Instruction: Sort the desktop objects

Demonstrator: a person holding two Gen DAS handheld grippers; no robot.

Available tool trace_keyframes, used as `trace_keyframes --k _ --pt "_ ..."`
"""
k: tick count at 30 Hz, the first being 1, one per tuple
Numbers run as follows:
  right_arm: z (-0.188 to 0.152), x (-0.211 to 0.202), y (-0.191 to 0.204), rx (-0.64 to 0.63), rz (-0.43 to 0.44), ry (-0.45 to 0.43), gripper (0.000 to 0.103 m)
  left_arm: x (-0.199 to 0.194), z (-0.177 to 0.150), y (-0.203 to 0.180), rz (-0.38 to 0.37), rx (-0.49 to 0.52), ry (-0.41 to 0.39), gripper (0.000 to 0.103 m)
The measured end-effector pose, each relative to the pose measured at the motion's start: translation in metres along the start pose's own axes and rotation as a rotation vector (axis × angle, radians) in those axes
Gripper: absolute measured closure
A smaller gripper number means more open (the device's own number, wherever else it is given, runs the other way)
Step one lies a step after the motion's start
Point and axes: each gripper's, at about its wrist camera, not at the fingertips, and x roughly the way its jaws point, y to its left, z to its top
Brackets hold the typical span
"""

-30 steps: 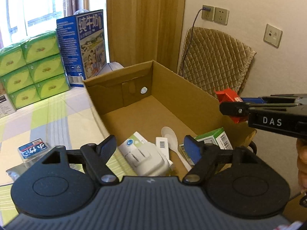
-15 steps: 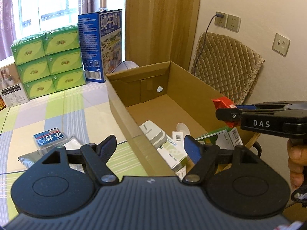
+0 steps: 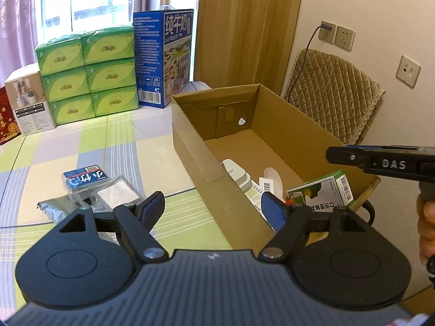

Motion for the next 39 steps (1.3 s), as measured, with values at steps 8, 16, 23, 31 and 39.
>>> trace_keyframes --k 8,16,23,31,39 --pt "-0.009 -0.034 0.021 0.004 0.031 -0.017 0.060 -0.030 -0.011 0.005 0.014 -0.024 -0.015 0.026" --pt "-0.025 -0.054 0.050 -0.011 0.060 -0.001 0.055 -0.063 -0.031 0.020 0.045 -0.068 -0.018 0.025" --pt "-0.033 -0.066 0.076 -0.045 0.089 0.004 0.051 -0.090 -0.049 0.037 0.083 -0.112 -0.022 0.023" --pt "-0.038 -0.071 0.104 -0.077 0.127 0.007 0.048 -0.113 -0.063 0.054 0.117 -0.135 -0.029 0.022" --pt "-0.041 -0.073 0.127 -0.110 0.159 0.001 0.032 -0.131 -0.072 0.074 0.164 -0.155 -0.034 0.019"
